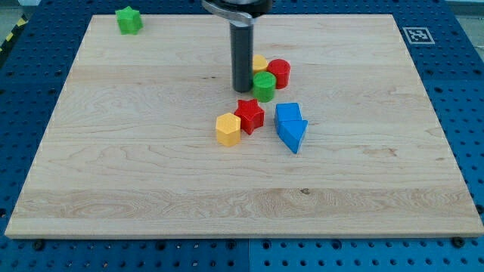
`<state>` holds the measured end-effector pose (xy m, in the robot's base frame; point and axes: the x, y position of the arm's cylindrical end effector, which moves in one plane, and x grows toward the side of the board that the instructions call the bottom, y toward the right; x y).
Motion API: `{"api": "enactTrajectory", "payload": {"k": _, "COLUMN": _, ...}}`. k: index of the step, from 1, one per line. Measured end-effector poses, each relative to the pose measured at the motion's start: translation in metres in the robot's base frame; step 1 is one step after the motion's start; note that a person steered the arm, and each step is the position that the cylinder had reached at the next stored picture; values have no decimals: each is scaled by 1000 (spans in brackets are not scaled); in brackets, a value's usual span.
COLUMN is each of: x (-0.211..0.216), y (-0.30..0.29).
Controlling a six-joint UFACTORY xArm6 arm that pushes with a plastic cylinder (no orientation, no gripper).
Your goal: Slide the yellow heart to the top center
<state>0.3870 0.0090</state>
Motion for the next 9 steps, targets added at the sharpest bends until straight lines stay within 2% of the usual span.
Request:
{"api": "enactTrajectory", "payload": {"k": 1, "x": 0, "y": 43}}
{"api": "enactTrajectory", "payload": {"k": 2, "x": -3, "y": 57}}
{"api": "enactTrajectory", "payload": {"k": 4, "x": -4, "y": 17}}
{"api": "enactTrajectory", "payload": {"k": 8, "x": -72, "y": 17}}
{"api": "enactTrajectory", "payload": {"k": 9, "x": -77, "y": 6}}
